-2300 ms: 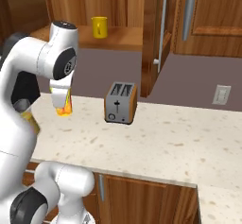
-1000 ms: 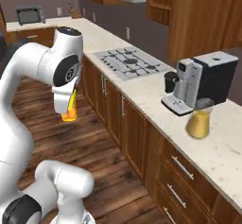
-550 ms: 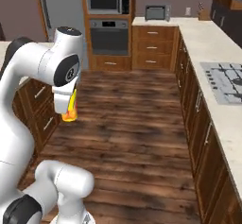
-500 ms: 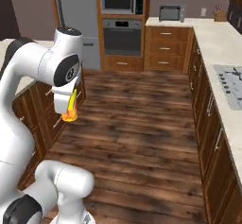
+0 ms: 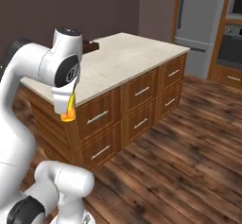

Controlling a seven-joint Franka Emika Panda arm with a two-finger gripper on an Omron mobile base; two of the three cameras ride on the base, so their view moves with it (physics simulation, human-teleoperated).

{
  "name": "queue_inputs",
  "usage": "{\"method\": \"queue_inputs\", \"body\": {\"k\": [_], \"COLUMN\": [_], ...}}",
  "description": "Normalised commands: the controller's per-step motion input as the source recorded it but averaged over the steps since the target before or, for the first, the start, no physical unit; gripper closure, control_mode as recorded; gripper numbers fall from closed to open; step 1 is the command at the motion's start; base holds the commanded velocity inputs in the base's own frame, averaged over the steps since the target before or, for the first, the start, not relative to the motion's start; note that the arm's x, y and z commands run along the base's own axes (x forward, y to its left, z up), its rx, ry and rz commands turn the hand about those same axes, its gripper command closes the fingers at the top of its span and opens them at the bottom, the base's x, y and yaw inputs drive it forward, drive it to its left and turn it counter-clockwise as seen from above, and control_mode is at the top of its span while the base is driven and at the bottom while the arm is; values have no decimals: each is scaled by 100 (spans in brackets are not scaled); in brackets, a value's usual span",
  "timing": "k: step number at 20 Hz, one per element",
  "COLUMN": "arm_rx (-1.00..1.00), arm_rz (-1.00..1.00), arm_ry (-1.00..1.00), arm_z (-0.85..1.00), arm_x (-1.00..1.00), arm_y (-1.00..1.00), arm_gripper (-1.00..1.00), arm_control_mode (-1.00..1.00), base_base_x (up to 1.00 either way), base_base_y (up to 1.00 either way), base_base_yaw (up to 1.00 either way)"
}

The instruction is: There is a tray on the dining counter. Grab the cup, mug, and pitcher and place them on the tray. The pitcher may be placed next to the tray if it cannot fit the tray.

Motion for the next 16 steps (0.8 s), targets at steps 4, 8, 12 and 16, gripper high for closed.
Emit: {"method": "queue_inputs", "body": {"k": [4,8,12,16], "arm_rx": [0,0,0,0], "arm_rz": [0,0,0,0], "arm_ry": [0,0,0,0], "arm_z": [0,0,0,0], "arm_x": [0,0,0,0], "arm_y": [0,0,0,0], "arm_gripper": [100,100,100,100], "arm_control_mode": [100,100,100,100], "base_base_x": [74,52,41,39], "base_base_y": [100,100,100,100], "base_base_yaw": [5,-2,-19,-23]}}
